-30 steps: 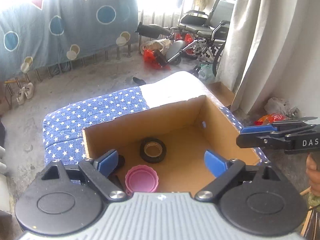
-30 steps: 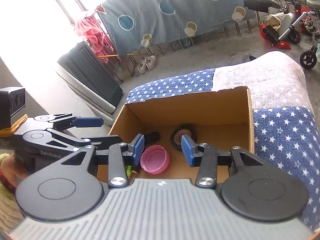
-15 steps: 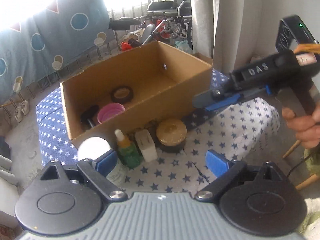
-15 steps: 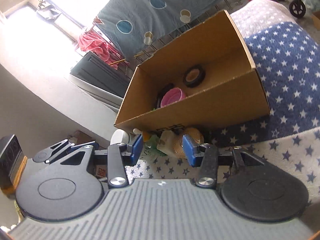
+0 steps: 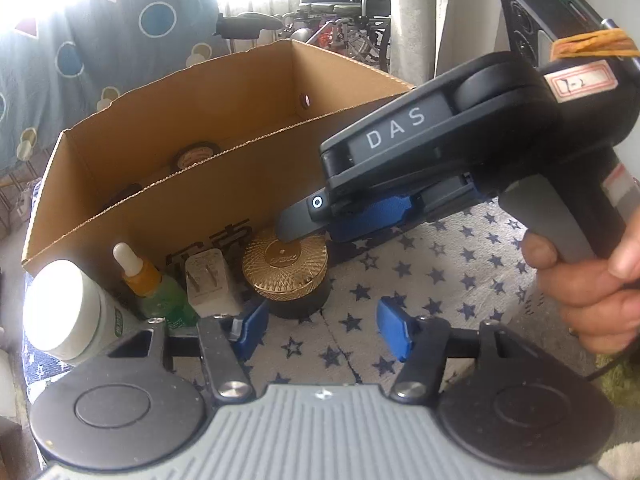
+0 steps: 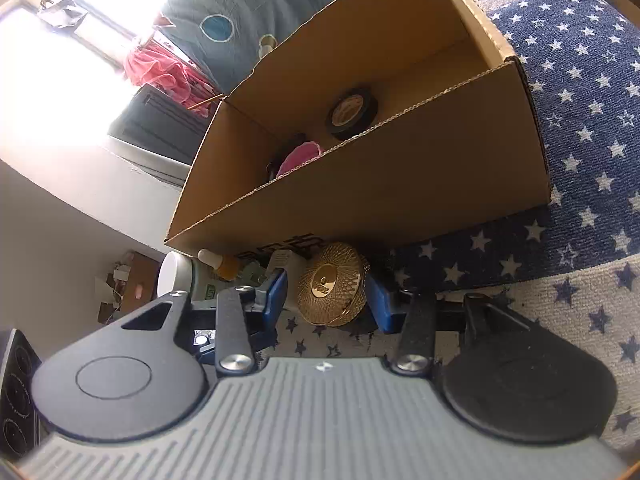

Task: Organize rigid objects
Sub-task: 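Move the right tool back to the gold-lidded jar, then close the right tool on the gold jar's lid and lift it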

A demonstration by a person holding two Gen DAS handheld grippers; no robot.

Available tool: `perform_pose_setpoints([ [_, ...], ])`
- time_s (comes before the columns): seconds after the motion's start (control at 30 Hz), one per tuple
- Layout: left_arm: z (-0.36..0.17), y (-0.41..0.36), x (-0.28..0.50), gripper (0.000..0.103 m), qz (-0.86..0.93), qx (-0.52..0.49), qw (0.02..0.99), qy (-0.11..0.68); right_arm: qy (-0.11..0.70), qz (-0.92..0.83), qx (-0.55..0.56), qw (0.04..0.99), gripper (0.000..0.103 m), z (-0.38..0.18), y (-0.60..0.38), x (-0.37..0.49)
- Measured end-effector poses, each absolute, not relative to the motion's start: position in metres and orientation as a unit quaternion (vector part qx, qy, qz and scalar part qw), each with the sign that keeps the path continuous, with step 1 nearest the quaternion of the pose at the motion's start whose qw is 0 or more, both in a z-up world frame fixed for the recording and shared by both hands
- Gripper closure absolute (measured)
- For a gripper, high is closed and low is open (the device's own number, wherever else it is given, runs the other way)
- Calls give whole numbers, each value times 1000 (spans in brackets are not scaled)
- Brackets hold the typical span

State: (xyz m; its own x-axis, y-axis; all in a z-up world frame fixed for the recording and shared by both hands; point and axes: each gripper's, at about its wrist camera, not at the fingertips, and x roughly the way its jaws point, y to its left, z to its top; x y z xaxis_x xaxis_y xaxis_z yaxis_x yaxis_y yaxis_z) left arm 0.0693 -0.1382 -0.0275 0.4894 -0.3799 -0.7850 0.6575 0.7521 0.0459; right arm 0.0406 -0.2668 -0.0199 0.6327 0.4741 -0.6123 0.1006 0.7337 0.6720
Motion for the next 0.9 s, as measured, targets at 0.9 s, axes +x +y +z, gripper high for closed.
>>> perform_pose_setpoints([
  [0.9, -39, -135, 78, 51, -303, 124, 851, 410, 431, 93, 316, 840, 65, -34, -262, 43],
])
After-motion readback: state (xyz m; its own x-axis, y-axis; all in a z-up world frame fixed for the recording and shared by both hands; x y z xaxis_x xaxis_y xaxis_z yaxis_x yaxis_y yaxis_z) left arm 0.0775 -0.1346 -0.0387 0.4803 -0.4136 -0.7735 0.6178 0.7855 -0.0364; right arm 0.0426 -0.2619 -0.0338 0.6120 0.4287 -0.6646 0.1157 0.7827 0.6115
